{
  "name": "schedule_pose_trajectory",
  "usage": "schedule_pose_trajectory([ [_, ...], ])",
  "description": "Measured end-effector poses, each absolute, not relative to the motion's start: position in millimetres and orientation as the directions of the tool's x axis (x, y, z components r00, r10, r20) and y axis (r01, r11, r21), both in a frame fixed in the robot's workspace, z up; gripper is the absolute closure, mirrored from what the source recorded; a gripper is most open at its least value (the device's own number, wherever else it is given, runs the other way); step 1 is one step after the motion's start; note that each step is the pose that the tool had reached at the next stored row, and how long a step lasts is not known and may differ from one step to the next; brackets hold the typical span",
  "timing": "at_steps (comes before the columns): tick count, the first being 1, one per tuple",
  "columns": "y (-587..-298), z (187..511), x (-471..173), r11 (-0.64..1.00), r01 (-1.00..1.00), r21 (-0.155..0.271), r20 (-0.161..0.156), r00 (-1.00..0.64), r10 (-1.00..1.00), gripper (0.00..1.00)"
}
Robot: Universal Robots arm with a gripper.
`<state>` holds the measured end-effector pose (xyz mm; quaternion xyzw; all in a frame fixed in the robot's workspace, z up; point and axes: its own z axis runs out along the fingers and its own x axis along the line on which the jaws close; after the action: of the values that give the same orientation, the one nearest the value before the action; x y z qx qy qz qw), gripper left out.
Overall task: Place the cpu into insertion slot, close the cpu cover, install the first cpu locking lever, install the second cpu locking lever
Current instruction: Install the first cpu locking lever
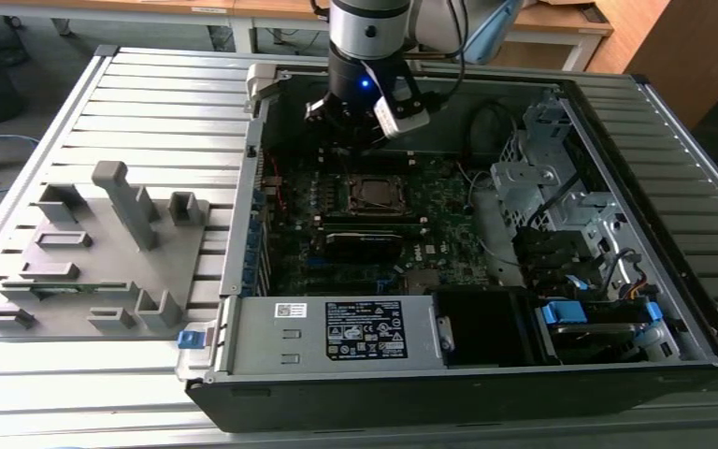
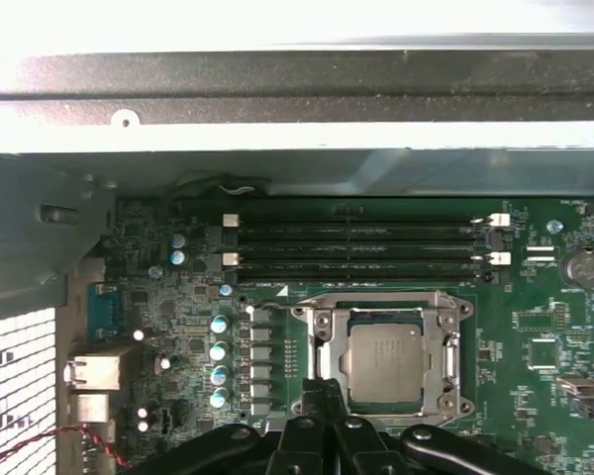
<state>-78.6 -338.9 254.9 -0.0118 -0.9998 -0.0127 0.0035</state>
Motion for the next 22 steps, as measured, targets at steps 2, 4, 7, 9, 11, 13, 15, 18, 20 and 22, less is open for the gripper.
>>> schedule_pose_trajectory([
  [2,-339.0,254.8,-78.7,0.999,0.024,0.025,0.020,-1.000,0.024,0.89],
  [4,-339.0,254.8,-78.8,0.999,0.024,0.024,0.026,-0.999,0.024,0.89],
  [7,-339.0,254.8,-78.7,0.999,0.024,0.025,0.028,-0.999,0.024,0.89],
  [9,-339.0,254.8,-78.7,0.999,0.024,0.024,0.029,-0.999,0.024,0.89],
  [11,-339.0,254.9,-78.7,0.999,0.024,0.025,0.029,-0.999,0.024,0.89],
  [13,-339.0,256.5,-78.7,0.999,0.024,0.025,0.029,-0.999,0.024,0.89],
  [15,-339.0,259.7,-78.7,0.999,0.024,0.025,0.029,-0.999,0.024,0.89],
  [18,-339.0,261.9,-78.7,0.999,0.024,0.025,0.029,-0.999,0.024,0.89],
  [20,-338.9,261.9,-78.7,0.999,0.024,0.025,0.029,-0.999,0.023,0.89],
  [22,-339.0,261.7,-79.9,0.999,0.024,0.025,0.029,-0.999,0.024,0.89],
])
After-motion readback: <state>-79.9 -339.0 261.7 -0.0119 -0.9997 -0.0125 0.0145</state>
